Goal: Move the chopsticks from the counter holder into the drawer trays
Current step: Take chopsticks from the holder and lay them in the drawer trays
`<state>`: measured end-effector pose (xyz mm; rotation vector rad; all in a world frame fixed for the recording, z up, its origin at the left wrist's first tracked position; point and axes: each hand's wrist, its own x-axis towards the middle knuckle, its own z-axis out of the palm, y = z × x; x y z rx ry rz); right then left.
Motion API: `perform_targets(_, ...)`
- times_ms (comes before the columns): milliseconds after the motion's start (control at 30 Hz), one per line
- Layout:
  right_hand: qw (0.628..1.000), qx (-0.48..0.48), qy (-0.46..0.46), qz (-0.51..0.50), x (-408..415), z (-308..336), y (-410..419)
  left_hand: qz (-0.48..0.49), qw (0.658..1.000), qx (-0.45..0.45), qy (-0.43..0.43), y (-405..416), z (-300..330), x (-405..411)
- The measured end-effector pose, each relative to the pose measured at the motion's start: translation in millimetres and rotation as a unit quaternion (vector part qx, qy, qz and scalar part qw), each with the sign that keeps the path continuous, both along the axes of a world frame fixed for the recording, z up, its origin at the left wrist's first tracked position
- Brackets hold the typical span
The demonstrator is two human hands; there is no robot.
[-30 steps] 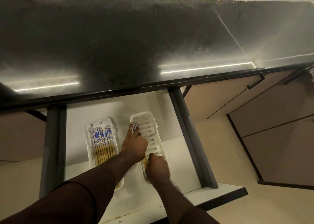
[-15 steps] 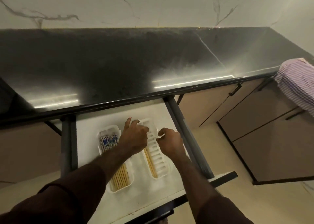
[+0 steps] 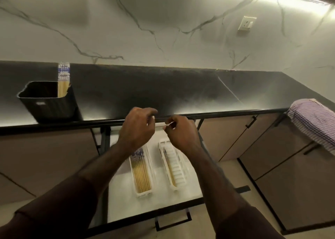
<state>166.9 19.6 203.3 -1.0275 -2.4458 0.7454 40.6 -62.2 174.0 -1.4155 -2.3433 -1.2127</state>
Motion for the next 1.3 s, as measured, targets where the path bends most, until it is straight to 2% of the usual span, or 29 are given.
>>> perform_targets(233, 0.996, 0.038, 0.061, 0.053, -12, 61, -61, 0.036, 0.991, 0.122, 0.044, -80, 71, -3)
perform_targets(467, 0.987, 0.060, 0.115, 0.092, -80, 96, -122, 0.099, 0.983, 0.151, 0.016, -164, 103, -63)
perform_targets(633, 0.986, 0.062, 0.126, 0.094, -155, 100, -171, 0.114, 0.984, 0.138, 0.010, -225, 107, -130)
perform_targets(867, 0.987, 0.058, 0.108, 0.109, -256, 90, -231, 0.106, 0.987, 0.110, 0.043, -283, 114, -243)
perform_targets(1067, 0.990, 0.042, 0.082, 0.106, -312, 76, -245, 0.082, 0.992, 0.091, 0.035, -285, 104, -301)
perform_targets(1300, 0.993, 0.034, 0.074, 0.087, -362, 53, -217, 0.053, 0.997, 0.053, 0.007, -249, 76, -349)
